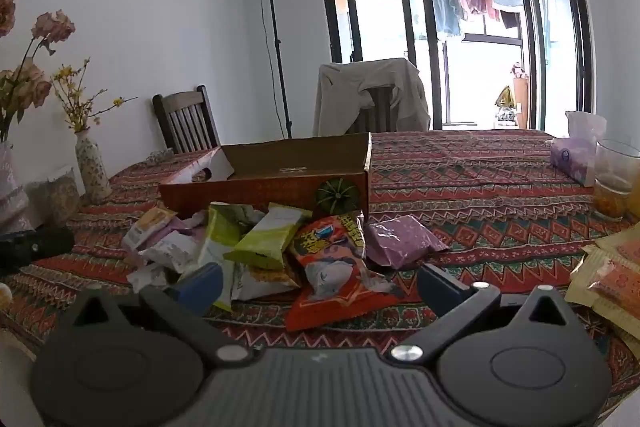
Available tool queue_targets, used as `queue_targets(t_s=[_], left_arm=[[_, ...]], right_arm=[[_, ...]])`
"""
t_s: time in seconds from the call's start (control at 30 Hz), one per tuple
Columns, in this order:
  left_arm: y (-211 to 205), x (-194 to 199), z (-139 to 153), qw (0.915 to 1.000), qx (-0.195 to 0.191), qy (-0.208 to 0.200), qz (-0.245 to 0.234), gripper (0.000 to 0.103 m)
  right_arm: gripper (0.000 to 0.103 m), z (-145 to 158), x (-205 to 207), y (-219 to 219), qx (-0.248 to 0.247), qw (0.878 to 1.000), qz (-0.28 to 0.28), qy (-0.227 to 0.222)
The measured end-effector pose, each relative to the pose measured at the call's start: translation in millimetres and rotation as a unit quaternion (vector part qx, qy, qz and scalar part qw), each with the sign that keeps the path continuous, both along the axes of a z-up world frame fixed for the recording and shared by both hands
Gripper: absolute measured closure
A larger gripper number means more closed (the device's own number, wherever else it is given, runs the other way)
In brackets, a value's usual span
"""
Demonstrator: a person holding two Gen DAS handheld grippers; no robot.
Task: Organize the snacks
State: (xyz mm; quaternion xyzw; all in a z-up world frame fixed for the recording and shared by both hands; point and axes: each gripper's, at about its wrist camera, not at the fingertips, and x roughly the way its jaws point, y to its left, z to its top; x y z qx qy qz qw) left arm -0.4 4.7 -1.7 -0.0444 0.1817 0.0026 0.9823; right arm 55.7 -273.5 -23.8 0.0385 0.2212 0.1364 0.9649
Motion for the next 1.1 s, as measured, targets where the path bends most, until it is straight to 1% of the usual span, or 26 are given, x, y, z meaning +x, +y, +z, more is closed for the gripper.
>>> queue_targets(t_s=[0.03,0.23,0.47,0.63,1.1], left_arm=[[-0.5,-0.1,-0.2,1.0000,0.000,0.000,0.000,0.000],[4.5,1.6,-1.0,1.0000,-0.006,0.002,-0.001,0.000],[2.3,1.7,-1.5,1.0000,-0.006,0.003,-0.002,0.000],[1.9,2.0,-2.1,1.0000,-0.005,0.002,-0.001,0.000],[2.0,1.9,-2.3,1.0000,-0.007,0.004,-0.003,0.000]], right_arm=[[0.000,0.3,1.0,0.4,-0.003,1.000,0.000,0.010],[0.000,1.6,-1.2,-1.7,-0.002,1.000,-0.001,0.010],[0.000,-6.0,-0.4,-1.5,-0.002,1.000,0.000,0.012],[0.000,-0.7,1.8,-0.2,-0.002,1.000,0.000,0.016],[0.000,-1.1,2.2,-0.6,-0.002,1.000,0.000,0.017]])
